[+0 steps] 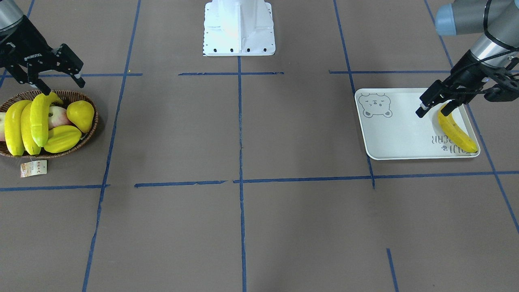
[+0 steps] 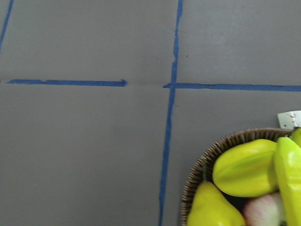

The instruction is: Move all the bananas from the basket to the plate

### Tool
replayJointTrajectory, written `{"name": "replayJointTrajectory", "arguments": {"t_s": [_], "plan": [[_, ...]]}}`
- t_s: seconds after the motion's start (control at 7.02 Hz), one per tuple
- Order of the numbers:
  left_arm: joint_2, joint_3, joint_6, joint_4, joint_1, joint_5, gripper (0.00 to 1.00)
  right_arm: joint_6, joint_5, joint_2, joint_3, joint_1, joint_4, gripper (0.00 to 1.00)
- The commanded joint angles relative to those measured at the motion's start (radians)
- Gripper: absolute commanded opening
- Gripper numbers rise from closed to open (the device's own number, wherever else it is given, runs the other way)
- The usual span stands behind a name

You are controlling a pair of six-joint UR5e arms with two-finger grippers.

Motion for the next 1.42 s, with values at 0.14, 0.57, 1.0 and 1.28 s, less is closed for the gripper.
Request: {"name": "replayJointTrajectory", "arguments": {"t_s": [0.14, 0.57, 1.0, 1.28], "plan": [[-0.064, -0.012, -0.097, 0.001, 0.119, 0.012, 0.99, -0.052, 0.004, -0.146, -0.198, 0.013, 0.292, 1.00], [-0.066, -0.008, -0.097, 0.001, 0.120, 0.012, 0.99, -0.043, 0.014, -0.143, -0.239, 0.012, 0.330, 0.99], [-0.066, -0.008, -0.097, 0.001, 0.120, 0.012, 0.99, -0.043, 0.016, -0.137, -0.246, 0.007, 0.318, 0.97], [-0.066, -0.005, -0.096, 0.001, 0.120, 0.012, 0.99, -0.043, 0.024, -0.134, -0.246, -0.007, 0.318, 0.95]]}}
